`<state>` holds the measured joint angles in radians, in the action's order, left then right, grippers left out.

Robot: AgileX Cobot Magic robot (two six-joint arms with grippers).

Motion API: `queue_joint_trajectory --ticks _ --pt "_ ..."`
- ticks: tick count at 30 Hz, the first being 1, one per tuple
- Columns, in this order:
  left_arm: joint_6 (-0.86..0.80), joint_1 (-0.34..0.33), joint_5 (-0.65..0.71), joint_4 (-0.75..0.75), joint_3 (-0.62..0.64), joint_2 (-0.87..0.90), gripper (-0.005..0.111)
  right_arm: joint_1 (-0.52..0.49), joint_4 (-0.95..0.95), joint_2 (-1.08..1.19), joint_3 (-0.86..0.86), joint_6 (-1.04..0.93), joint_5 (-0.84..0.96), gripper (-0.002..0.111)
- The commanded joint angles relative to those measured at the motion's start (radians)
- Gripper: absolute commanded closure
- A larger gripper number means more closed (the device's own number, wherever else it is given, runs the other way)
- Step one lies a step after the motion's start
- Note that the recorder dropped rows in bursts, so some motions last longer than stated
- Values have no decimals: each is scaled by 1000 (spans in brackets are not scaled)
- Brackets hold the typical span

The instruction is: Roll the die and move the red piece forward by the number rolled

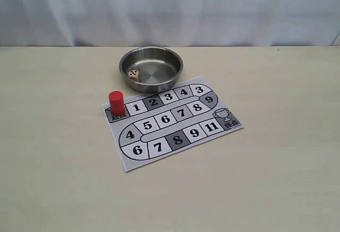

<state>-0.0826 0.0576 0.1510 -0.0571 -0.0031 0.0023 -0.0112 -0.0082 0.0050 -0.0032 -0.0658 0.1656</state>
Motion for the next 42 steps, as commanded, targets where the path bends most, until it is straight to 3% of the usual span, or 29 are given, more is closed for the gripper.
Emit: queue_joint_trajectory --ticks 1,16,27,33,42 --pt "8 0 -3 -1 3 -2 107 2 -7 -5 3 -9 5 104" --pt "8 0 -3 1 3 -2 107 2 -7 -5 3 -9 -20 104" --pt "8 0 -3 1 3 -2 107 2 -4 -5 -6 29 -294 104" --pt "8 0 -3 1 3 -2 107 2 1 15 -263 58 -109 104" --pt "8 0 -3 1 3 -2 107 2 1 332 -619 74 213 104"
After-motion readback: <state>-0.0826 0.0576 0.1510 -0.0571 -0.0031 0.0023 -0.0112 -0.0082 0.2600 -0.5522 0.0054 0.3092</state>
